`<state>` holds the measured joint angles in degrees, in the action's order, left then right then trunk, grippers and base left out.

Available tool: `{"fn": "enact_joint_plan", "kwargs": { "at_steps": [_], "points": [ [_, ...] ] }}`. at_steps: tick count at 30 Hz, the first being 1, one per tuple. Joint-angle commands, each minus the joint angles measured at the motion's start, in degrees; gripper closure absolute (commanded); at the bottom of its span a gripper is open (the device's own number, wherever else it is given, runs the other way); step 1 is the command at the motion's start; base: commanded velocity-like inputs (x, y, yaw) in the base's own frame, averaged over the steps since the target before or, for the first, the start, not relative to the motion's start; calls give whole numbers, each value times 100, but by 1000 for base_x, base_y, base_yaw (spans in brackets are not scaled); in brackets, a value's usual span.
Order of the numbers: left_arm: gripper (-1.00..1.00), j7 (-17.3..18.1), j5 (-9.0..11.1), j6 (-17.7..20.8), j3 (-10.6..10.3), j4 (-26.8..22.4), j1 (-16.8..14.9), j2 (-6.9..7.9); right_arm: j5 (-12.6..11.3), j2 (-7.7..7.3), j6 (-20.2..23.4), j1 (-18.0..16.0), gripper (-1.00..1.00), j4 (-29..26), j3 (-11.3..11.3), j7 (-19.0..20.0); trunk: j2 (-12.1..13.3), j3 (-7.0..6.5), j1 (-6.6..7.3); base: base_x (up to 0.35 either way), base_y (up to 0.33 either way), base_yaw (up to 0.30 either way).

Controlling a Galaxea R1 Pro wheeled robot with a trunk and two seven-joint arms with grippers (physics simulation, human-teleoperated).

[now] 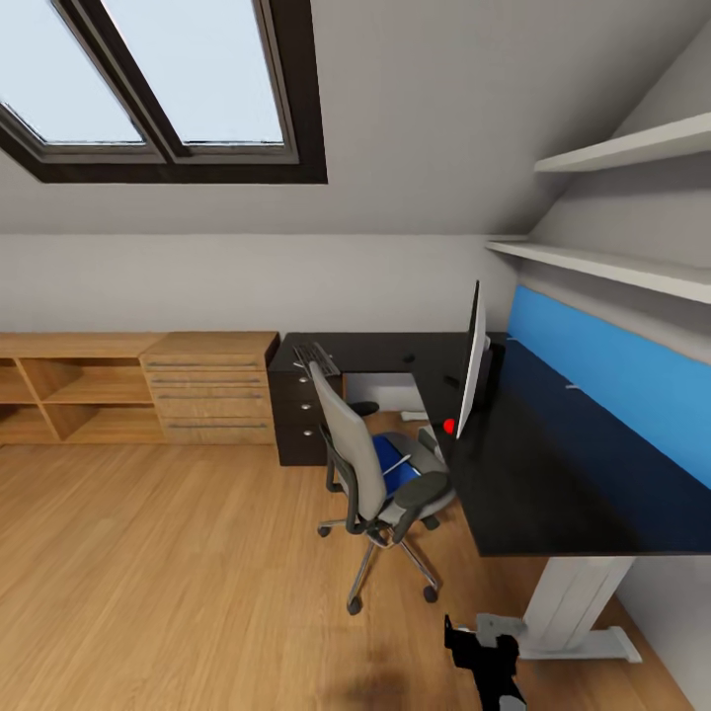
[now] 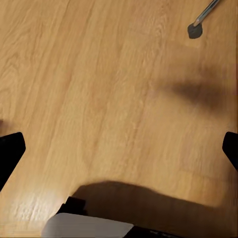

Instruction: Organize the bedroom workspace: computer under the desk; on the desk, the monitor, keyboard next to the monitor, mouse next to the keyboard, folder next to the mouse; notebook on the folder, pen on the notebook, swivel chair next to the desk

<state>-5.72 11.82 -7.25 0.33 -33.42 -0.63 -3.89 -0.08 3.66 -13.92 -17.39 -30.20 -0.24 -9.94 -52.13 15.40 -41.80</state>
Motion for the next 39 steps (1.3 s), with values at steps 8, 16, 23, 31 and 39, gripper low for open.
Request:
{"fn": "enact_joint_plan", "kwargs": {
  "at_steps": [8, 16, 23, 31, 39],
  "points": [
    [-100, -93, 37, 1117, 1, -462, -1033, -9, -17, 34, -7, -663, -100, 15, -10, -33, -328, 152, -177, 0, 0, 0],
    [-100, -93, 66, 1061, 228, -486, -1180, 119, -18, 32, -4, -903, -100, 14, -16, -35, -648, 296, -353, 0, 0, 0],
    [-100, -96, 90, 722, 439, -301, -1193, 210, -18, 19, -28, -930, -100, 165, -43, -35, -929, 421, -506, 0, 0, 0],
    [-100, -94, 93, 678, 470, -219, -1194, 221, -18, 23, -39, -933, -100, 211, -43, -25, -1250, 565, -682, 0, 0, 0],
    [-100, -74, 95, 673, 468, -210, -1194, 221, -18, 36, -122, -933, -100, 414, -32, -18, -1571, 708, -858, 0, 0, 0]
  ]
}}
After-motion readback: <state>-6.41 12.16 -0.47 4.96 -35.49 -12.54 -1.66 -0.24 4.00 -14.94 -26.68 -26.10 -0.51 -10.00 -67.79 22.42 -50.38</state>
